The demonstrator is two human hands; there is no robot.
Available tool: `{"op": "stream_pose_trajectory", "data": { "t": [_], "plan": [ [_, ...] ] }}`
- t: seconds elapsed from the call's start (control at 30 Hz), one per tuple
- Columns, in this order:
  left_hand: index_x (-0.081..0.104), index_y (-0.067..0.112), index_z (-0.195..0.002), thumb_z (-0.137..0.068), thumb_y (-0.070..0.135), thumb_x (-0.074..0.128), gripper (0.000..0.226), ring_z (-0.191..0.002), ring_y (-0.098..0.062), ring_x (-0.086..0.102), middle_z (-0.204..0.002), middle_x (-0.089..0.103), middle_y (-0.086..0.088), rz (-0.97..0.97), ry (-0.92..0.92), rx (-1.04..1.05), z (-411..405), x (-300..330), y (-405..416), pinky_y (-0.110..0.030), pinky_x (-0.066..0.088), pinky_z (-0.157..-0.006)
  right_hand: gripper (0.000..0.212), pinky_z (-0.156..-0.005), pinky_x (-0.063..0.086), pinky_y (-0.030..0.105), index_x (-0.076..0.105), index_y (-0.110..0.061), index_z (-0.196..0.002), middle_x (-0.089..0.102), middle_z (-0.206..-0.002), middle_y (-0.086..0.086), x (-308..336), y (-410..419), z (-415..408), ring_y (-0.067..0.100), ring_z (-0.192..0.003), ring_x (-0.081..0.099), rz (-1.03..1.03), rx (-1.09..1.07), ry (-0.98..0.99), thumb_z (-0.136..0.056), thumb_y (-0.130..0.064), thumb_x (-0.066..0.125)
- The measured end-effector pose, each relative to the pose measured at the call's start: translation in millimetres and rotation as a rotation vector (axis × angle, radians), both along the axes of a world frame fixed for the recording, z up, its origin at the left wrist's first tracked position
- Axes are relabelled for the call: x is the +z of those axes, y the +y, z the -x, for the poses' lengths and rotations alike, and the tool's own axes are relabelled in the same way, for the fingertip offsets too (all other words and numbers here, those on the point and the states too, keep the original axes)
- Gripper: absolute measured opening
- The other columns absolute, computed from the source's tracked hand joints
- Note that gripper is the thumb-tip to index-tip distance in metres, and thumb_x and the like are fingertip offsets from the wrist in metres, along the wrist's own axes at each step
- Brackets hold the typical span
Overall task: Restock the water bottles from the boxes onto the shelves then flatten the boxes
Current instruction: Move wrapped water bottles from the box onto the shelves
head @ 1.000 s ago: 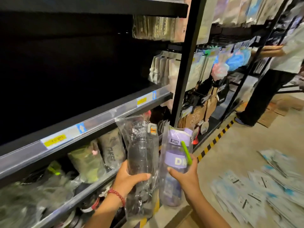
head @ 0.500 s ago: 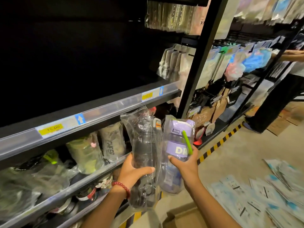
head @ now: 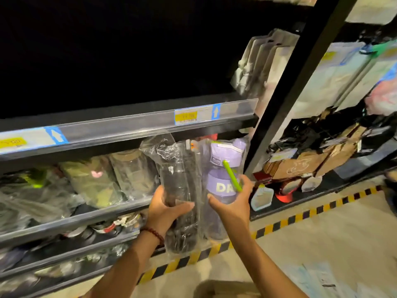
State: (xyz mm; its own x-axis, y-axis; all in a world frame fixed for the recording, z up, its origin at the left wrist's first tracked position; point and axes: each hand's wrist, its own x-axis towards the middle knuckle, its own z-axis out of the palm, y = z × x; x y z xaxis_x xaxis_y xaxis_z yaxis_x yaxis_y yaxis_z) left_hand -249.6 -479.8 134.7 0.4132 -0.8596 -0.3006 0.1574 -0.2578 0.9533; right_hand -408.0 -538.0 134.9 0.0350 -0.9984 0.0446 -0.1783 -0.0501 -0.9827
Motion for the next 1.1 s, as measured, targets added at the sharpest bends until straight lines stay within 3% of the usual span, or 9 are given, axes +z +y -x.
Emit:
{"op": "stream_pose_trajectory", "data": {
  "t": [0.1,0.2,0.33,0.4,0.57,0.73,0.9,1.0,1.1],
  "plan": [
    [0.034,-0.004,-0.132,-0.07,-0.013,0.072,0.073,-0.057,-0.004,0.065,-0.062,0.07,0.007,0.038,0.007,0.014,2.0,-2.1,-12.4,-0.016,0.05,-0.052,0.081,-0.074,0.043,0.003,0.032,-0.032,-0.129,0.049,-0.114,-0.012,-6.9,-16.8,-5.8,-0.012,-0.1,0.052,0.015,0.027,-0.043,-0.069,-0.008,0.081],
    [0.029,-0.006,-0.133,-0.071,-0.013,0.072,0.075,-0.057,-0.005,0.066,-0.064,0.071,0.005,0.05,-0.01,0.043,2.9,-7.9,-26.0,-0.017,0.05,-0.049,0.08,-0.075,0.04,0.001,0.034,-0.023,-0.131,0.046,-0.112,-0.021,-12.5,-31.3,-8.0,-0.018,-0.098,0.05,0.08,0.035,-0.045,-0.069,-0.007,0.081],
    [0.033,0.01,-0.136,-0.043,0.03,0.093,0.112,-0.111,-0.026,0.061,-0.123,0.06,-0.014,0.084,-0.032,0.166,3.6,-10.8,-47.6,-0.046,0.053,-0.088,0.082,-0.082,0.046,0.007,0.035,-0.02,-0.132,0.046,-0.113,-0.022,-22.8,-50.0,-8.2,-0.011,-0.103,0.051,0.154,0.024,-0.055,-0.067,-0.004,0.082],
    [0.038,0.016,-0.132,-0.038,0.035,0.092,0.11,-0.117,-0.021,0.057,-0.13,0.055,-0.008,0.124,-0.049,0.201,4.2,-13.2,-56.9,-0.043,0.049,-0.095,0.084,-0.087,0.047,0.012,0.034,-0.019,-0.133,0.045,-0.117,-0.02,-29.4,-58.2,-9.0,-0.004,-0.107,0.051,0.18,0.014,-0.073,-0.067,-0.003,0.082],
    [0.04,0.02,-0.117,-0.059,-0.003,0.084,0.077,-0.097,0.0,0.057,-0.108,0.055,0.01,0.224,-0.118,0.254,0.8,-22.8,-75.2,-0.023,0.05,-0.086,0.084,-0.092,0.045,0.015,0.033,-0.017,-0.134,0.043,-0.123,-0.015,-41.9,-73.6,-17.7,0.005,-0.113,0.05,0.241,-0.01,-0.12,-0.068,-0.003,0.082],
    [0.04,0.037,-0.108,-0.061,-0.002,0.083,0.074,-0.095,0.009,0.054,-0.109,0.052,0.018,0.233,-0.149,0.256,-2.9,-28.5,-84.8,-0.011,0.046,-0.083,0.085,-0.09,0.039,0.005,0.031,-0.024,-0.132,0.039,-0.123,-0.022,-50.1,-79.2,-24.4,-0.011,-0.111,0.045,0.281,-0.039,-0.139,-0.068,-0.002,0.081],
    [0.016,0.014,-0.146,-0.064,0.007,0.083,0.106,-0.117,-0.002,0.03,-0.116,0.033,0.02,0.187,-0.136,0.293,-3.3,-32.9,-90.0,-0.02,0.027,-0.098,0.086,-0.087,0.039,0.002,0.029,-0.027,-0.132,0.038,-0.115,-0.038,-55.5,-80.7,-31.1,-0.019,-0.108,0.044,0.322,-0.065,-0.141,-0.067,-0.003,0.081],
    [0.026,0.028,-0.129,-0.065,0.003,0.082,0.089,-0.094,0.014,0.04,-0.098,0.032,0.031,0.211,-0.166,0.31,-0.8,-35.6,-93.3,-0.013,0.03,-0.09,0.086,-0.085,0.039,0.001,0.03,-0.022,-0.132,0.039,-0.116,-0.029,-55.6,-81.6,-33.6,-0.019,-0.107,0.046,0.347,-0.08,-0.153,-0.067,0.001,0.08],
    [0.023,0.035,-0.11,-0.063,0.002,0.082,0.082,-0.078,0.035,0.033,-0.098,0.033,0.033,0.238,-0.152,0.331,-0.6,-40.6,-97.1,0.002,0.03,-0.075,0.085,-0.084,0.039,0.0,0.029,-0.021,-0.132,0.04,-0.118,-0.025,-56.3,-81.7,-35.2,-0.019,-0.106,0.046,0.356,-0.074,-0.169,-0.067,0.003,0.079]
  ]
}}
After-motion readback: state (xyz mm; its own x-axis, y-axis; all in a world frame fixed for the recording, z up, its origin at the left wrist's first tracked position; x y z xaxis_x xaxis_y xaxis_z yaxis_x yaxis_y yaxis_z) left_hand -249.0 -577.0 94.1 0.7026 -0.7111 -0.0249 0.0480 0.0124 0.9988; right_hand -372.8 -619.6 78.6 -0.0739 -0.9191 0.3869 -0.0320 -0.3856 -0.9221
